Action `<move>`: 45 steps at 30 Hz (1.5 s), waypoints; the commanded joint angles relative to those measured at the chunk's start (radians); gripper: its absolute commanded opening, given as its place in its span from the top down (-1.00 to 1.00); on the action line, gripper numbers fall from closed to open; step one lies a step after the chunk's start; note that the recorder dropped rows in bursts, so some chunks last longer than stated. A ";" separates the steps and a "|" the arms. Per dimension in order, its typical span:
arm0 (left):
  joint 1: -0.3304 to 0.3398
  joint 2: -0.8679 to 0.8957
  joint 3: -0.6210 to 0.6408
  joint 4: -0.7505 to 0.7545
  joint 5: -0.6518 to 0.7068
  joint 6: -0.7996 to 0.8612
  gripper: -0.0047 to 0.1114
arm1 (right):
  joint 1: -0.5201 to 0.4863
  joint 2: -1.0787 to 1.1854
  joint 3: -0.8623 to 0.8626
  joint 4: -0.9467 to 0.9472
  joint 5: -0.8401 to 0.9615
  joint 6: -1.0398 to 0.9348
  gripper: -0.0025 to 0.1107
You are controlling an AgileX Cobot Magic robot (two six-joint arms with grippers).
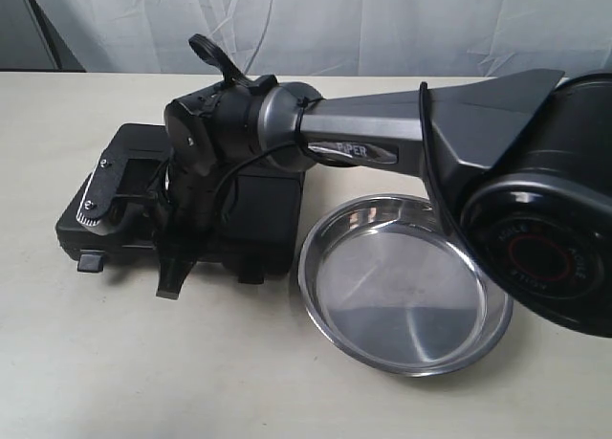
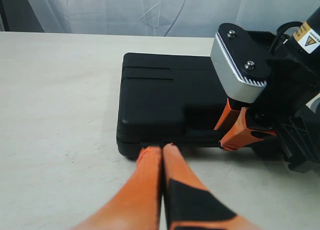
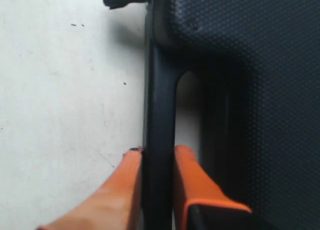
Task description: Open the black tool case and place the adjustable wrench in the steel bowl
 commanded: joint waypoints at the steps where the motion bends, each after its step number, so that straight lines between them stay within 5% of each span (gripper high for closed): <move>1: -0.004 -0.006 0.005 0.001 -0.011 -0.004 0.92 | -0.002 -0.029 -0.007 0.022 -0.044 -0.015 0.95; 45: -0.004 -0.006 0.005 0.001 -0.011 -0.004 0.92 | -0.003 -0.030 -0.007 -0.076 -0.030 -0.022 0.95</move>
